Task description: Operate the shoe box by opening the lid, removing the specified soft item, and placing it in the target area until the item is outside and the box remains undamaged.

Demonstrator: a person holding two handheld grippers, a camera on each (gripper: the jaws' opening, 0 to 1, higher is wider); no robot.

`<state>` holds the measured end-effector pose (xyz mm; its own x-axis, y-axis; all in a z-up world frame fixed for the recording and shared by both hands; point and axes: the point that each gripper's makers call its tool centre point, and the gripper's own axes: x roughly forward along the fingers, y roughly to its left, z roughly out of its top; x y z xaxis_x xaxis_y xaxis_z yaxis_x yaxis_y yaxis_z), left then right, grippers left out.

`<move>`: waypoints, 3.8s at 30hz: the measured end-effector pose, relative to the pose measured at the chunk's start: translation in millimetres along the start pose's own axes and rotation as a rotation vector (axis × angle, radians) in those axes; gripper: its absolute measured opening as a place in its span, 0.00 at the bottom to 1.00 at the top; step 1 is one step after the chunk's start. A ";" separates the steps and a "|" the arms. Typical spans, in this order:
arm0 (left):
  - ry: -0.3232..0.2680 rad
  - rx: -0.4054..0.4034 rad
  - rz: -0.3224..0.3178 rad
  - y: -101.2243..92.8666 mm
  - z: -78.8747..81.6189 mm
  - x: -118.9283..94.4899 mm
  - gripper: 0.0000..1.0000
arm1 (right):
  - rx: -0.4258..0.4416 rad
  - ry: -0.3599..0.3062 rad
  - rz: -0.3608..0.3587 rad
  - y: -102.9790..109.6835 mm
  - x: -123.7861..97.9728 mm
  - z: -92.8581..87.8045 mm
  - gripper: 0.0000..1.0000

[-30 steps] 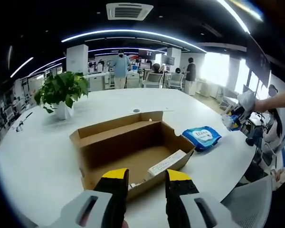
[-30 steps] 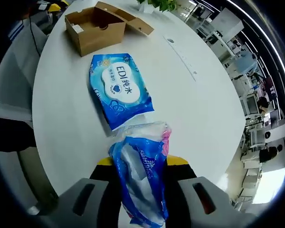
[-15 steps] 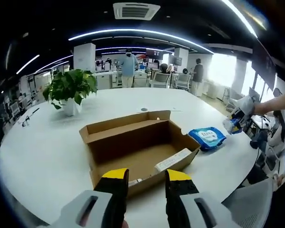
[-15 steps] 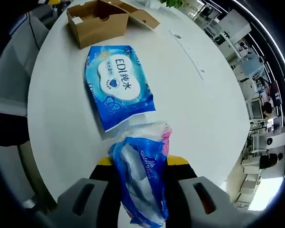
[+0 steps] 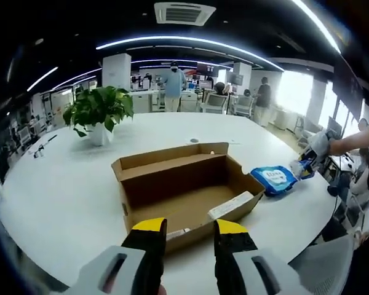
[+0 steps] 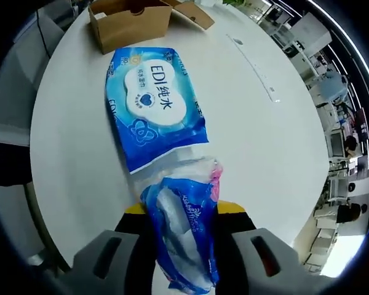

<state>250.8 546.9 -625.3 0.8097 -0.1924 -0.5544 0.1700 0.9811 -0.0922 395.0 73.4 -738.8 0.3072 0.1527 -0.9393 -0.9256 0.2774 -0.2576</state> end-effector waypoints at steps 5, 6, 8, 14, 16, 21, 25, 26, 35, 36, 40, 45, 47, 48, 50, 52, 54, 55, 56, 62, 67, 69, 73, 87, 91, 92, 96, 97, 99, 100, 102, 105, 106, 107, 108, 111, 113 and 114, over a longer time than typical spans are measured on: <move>0.000 -0.004 0.005 -0.2 1.3 0.9 0.31 | -0.006 -0.001 0.007 -1.5 3.4 1.4 0.32; 0.000 -0.004 0.006 -0.5 1.5 1.1 0.31 | -0.006 -0.001 0.007 -2.3 4.6 1.3 0.32; 0.001 -0.009 0.005 -1.2 1.3 1.5 0.31 | -0.005 0.001 0.012 -2.1 6.4 0.8 0.32; 0.005 -0.020 0.010 0.2 -1.1 0.7 0.31 | -0.018 0.004 0.022 -1.3 11.0 1.1 0.34; 0.006 -0.025 0.013 1.0 -1.6 0.5 0.31 | -0.041 0.013 0.036 1.7 15.5 -0.1 0.35; -0.004 -0.040 0.017 3.0 1.4 0.7 0.31 | -0.069 0.031 0.039 1.9 25.2 -3.3 0.38; -0.006 -0.036 0.015 3.4 2.1 1.1 0.31 | -0.077 0.030 0.058 2.2 32.6 -3.6 0.39; -0.006 -0.038 0.015 3.6 1.8 1.1 0.31 | -0.086 0.033 0.060 2.8 33.1 -4.1 0.39; -0.004 -0.047 0.008 4.6 -3.3 -0.4 0.31 | -0.092 0.043 0.043 -3.8 33.0 -6.0 0.39; -0.004 -0.047 0.008 4.9 -3.3 -0.6 0.31 | -0.094 0.044 0.041 -4.6 33.5 -5.8 0.38; -0.012 -0.047 0.010 8.8 -1.6 -4.4 0.31 | -0.096 0.054 0.036 -3.3 32.5 -5.2 0.38; -0.019 -0.057 0.018 14.2 -4.5 -8.7 0.31 | -0.093 0.052 0.023 -4.9 27.5 -4.3 0.37; -0.020 -0.060 0.017 14.7 -5.7 -9.5 0.31 | -0.092 0.055 0.020 -4.1 23.1 -4.8 0.35; -0.021 -0.062 0.015 14.5 -6.4 -9.6 0.31 | -0.092 0.060 0.021 -2.8 21.3 -5.7 0.33; -0.023 -0.064 0.010 13.3 -7.5 -9.7 0.31 | -0.101 0.068 0.019 0.4 18.8 -8.0 0.33; -0.025 -0.066 0.003 11.7 -8.3 -9.5 0.31 | -0.102 0.079 0.018 2.6 15.7 -10.5 0.33; -0.026 -0.065 -0.006 10.2 -9.1 -9.1 0.31 | -0.096 0.082 0.008 2.7 12.4 -11.2 0.33; -0.025 -0.064 -0.009 9.8 -9.6 -8.9 0.31 | -0.092 0.083 0.003 3.3 9.2 -11.0 0.34; -0.026 -0.064 -0.012 9.5 -9.9 -8.7 0.31 | -0.091 0.082 0.000 3.6 7.4 -10.9 0.34; -0.029 -0.059 -0.041 7.6 -9.8 -5.3 0.31 | -0.063 0.090 -0.032 2.1 -5.1 -14.9 0.33; -0.028 -0.048 -0.066 5.9 -10.5 -2.4 0.31 | -0.029 0.099 -0.047 5.1 -14.7 -19.9 0.33; -0.028 -0.049 -0.072 6.4 -11.0 -2.2 0.31 | -0.018 0.100 -0.049 7.1 -17.8 -20.2 0.33; -0.026 -0.046 -0.086 9.0 -13.1 -1.8 0.31 | -0.015 0.107 -0.057 12.2 -22.8 -19.6 0.33; -0.021 -0.044 -0.117 27.3 -18.3 -5.3 0.31 | -0.021 0.129 -0.090 18.7 -29.6 -2.9 0.32; -0.021 -0.042 -0.123 33.3 -18.1 -5.0 0.31 | -0.015 0.121 -0.101 21.1 -30.4 9.4 0.32; -0.021 -0.041 -0.125 34.3 -17.9 -4.9 0.31 | -0.031 0.126 -0.105 22.0 -30.3 12.2 0.32; -0.025 -0.037 -0.134 36.0 -16.2 -3.2 0.31 | -0.050 0.124 -0.109 24.5 -32.1 22.9 0.33; -0.026 -0.033 -0.136 35.9 -15.9 -2.3 0.31 | -0.049 0.125 -0.109 24.7 -32.3 24.9 0.33; -0.029 -0.034 -0.141 35.7 -15.3 -1.3 0.31 | -0.051 0.125 -0.111 25.0 -33.1 28.5 0.33; -0.031 -0.035 -0.145 35.5 -14.9 -0.4 0.31 | -0.052 0.122 -0.113 25.1 -34.1 32.9 0.33; -0.032 -0.032 -0.152 35.0 -14.7 1.1 0.31 | -0.054 0.119 -0.114 25.2 -34.6 37.5 0.33; -0.026 -0.031 -0.163 32.5 -17.1 2.2 0.31 | -0.042 0.102 -0.120 23.9 -34.1 49.9 0.33; -0.026 -0.030 -0.171 30.5 -17.7 2.6 0.31 | -0.036 0.095 -0.122 23.6 -33.8 53.4 0.33; -0.024 -0.026 -0.175 28.9 -18.1 2.7 0.31 | -0.030 0.086 -0.123 23.8 -33.6 58.0 0.33; -0.023 -0.019 -0.180 27.2 -18.4 2.8 0.31 | -0.029 0.079 -0.123 25.0 -34.2 62.8 0.33; -0.023 -0.017 -0.190 24.8 -18.5 2.9 0.31 | -0.044 0.061 -0.125 27.5 -33.9 79.3 0.33; -0.021 -0.013 -0.195 24.8 -19.1 4.1 0.31 | -0.055 0.043 -0.129 27.9 -33.8 93.1 0.33; -0.023 -0.014 -0.197 25.0 -19.0 4.3 0.31 | -0.056 0.029 -0.128 28.3 -33.6 101.5 0.33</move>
<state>247.9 571.0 -645.7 0.7739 -0.3811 -0.5057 0.3187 0.9245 -0.2091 381.0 172.3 -691.5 0.4181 0.0915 -0.9038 -0.8902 0.2395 -0.3875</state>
